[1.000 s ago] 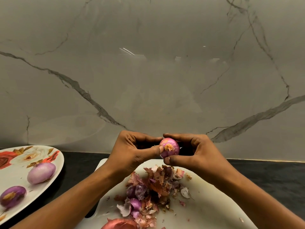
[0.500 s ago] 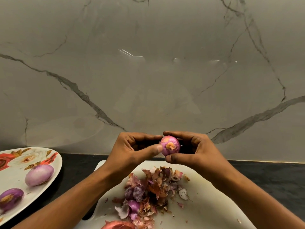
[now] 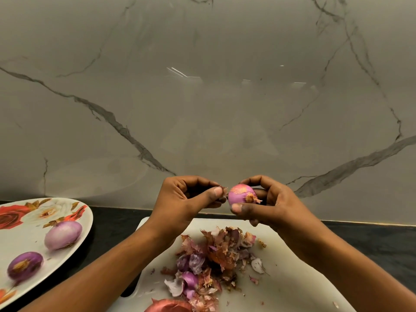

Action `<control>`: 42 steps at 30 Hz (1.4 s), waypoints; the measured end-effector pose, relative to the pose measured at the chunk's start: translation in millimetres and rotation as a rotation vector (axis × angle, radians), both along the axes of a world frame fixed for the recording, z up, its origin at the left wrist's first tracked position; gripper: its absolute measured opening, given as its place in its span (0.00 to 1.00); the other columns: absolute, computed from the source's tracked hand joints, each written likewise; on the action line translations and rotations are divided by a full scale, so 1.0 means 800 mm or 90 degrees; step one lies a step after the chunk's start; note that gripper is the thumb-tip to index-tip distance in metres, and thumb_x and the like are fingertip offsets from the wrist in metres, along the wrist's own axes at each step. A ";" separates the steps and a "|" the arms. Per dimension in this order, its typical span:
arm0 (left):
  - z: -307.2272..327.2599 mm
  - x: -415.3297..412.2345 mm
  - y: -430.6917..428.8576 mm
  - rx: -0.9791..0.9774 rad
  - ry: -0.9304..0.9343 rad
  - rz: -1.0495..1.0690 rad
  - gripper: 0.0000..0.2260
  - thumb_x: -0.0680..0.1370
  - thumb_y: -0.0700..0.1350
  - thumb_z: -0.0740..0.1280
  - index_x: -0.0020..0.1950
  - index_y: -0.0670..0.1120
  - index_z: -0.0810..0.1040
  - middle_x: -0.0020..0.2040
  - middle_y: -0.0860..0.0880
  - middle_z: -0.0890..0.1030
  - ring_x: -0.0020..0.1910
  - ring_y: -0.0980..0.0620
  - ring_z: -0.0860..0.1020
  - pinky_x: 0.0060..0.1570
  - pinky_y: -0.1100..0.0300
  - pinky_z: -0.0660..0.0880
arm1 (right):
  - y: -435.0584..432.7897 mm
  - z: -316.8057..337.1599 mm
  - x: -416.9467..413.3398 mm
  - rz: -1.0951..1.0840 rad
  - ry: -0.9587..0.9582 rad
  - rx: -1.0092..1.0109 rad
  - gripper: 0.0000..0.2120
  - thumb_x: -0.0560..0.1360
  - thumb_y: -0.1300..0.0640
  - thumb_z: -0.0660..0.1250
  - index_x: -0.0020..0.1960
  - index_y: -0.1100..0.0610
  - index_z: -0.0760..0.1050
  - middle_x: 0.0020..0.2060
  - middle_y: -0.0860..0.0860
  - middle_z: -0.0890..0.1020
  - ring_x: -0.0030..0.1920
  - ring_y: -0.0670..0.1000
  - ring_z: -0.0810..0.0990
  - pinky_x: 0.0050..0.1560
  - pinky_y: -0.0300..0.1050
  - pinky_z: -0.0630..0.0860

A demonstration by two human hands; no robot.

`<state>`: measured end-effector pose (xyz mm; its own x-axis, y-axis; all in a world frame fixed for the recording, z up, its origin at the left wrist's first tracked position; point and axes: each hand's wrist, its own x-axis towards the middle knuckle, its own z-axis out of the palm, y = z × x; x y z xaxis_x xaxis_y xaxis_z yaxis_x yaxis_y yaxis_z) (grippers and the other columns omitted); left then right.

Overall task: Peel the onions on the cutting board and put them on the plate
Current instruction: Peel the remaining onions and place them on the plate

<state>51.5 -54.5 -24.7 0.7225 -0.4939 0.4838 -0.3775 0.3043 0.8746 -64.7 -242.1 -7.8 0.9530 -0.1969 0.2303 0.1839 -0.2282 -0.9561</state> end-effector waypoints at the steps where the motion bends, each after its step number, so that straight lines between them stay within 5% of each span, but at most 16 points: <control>1: 0.000 0.002 0.000 0.002 0.000 0.014 0.06 0.75 0.36 0.75 0.51 0.37 0.87 0.46 0.40 0.89 0.46 0.41 0.88 0.49 0.55 0.85 | 0.000 0.001 -0.001 0.002 -0.006 0.012 0.28 0.64 0.55 0.81 0.62 0.53 0.79 0.50 0.55 0.87 0.45 0.51 0.85 0.43 0.44 0.77; 11: 0.001 0.002 0.006 0.055 0.008 -0.020 0.08 0.76 0.31 0.74 0.53 0.38 0.87 0.47 0.41 0.89 0.48 0.41 0.88 0.49 0.54 0.85 | 0.003 -0.003 0.000 -0.038 -0.019 -0.097 0.25 0.67 0.55 0.82 0.62 0.44 0.83 0.53 0.48 0.87 0.48 0.47 0.86 0.39 0.34 0.79; 17: 0.002 -0.004 0.005 0.069 -0.008 -0.040 0.11 0.71 0.40 0.78 0.52 0.37 0.87 0.46 0.40 0.88 0.46 0.40 0.88 0.46 0.55 0.85 | 0.003 -0.009 -0.002 -0.067 -0.058 -0.320 0.28 0.69 0.48 0.81 0.67 0.38 0.79 0.58 0.39 0.83 0.52 0.46 0.86 0.53 0.46 0.85; 25: 0.000 -0.004 0.004 0.087 -0.035 -0.005 0.14 0.67 0.44 0.79 0.47 0.36 0.87 0.43 0.40 0.88 0.43 0.40 0.88 0.46 0.52 0.86 | 0.009 -0.012 -0.005 -0.071 -0.086 -0.370 0.32 0.70 0.56 0.82 0.70 0.41 0.78 0.57 0.42 0.85 0.48 0.43 0.87 0.50 0.43 0.86; 31: -0.002 0.000 0.005 0.079 -0.061 0.027 0.02 0.73 0.33 0.77 0.45 0.37 0.88 0.41 0.40 0.88 0.42 0.38 0.87 0.46 0.48 0.86 | 0.009 -0.011 -0.004 -0.062 -0.080 -0.314 0.31 0.69 0.58 0.82 0.69 0.41 0.79 0.56 0.43 0.85 0.49 0.45 0.88 0.50 0.43 0.86; 42: 0.000 0.003 0.002 0.059 -0.001 0.066 0.02 0.76 0.31 0.74 0.44 0.36 0.86 0.41 0.39 0.87 0.39 0.42 0.88 0.42 0.57 0.84 | 0.004 -0.001 -0.002 -0.007 -0.029 -0.067 0.26 0.67 0.67 0.82 0.61 0.47 0.83 0.53 0.47 0.86 0.49 0.53 0.88 0.48 0.43 0.84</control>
